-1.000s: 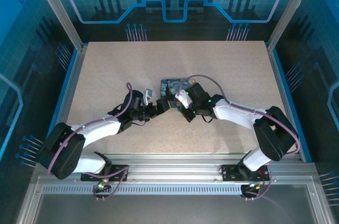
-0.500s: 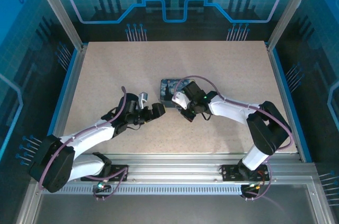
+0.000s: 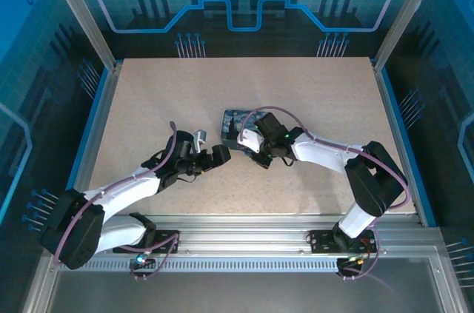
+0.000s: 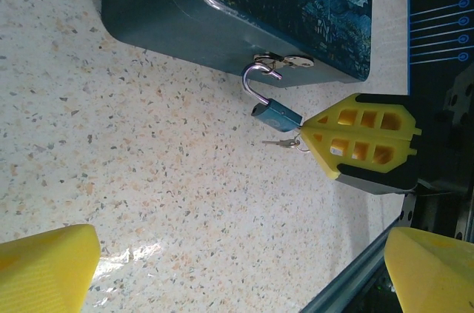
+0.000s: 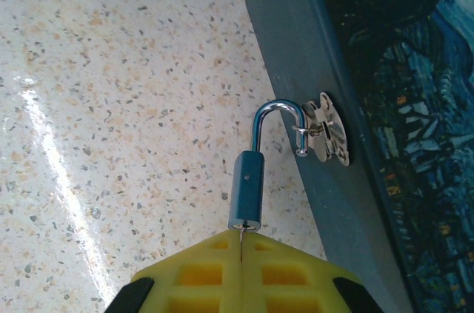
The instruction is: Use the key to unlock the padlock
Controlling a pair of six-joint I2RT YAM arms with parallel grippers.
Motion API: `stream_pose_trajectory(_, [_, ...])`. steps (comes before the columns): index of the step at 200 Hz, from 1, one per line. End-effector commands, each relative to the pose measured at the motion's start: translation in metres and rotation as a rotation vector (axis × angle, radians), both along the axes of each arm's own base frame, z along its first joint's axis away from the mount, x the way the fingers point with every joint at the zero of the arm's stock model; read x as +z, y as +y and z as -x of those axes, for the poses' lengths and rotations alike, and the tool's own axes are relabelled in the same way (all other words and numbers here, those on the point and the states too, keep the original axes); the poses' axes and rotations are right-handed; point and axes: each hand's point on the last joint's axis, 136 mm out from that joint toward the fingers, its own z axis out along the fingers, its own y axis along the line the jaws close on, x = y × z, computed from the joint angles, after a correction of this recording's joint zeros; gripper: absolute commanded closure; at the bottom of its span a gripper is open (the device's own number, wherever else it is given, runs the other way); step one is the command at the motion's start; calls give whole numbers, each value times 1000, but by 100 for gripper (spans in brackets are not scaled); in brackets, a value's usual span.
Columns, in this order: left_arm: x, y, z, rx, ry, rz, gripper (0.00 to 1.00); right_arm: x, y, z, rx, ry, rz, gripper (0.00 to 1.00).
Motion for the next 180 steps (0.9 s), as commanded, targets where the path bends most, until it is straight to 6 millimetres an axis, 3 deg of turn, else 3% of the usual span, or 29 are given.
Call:
stream_pose_trajectory(1, [-3,8,2,24,4,-17,1,12,9,-5,62,11,-70,100])
stream_pose_trajectory(104, [-4,10,2,43,14,-19,1,17,24,-19,120,44,-123,100])
stream_pose_trajectory(145, [-2,11,2,49,13,-16,1,9,45,-7,143,67,-153,100])
stream_pose_trajectory(180, [2,16,3,56,-7,-36,1,2,47,4,141,84,-134,100])
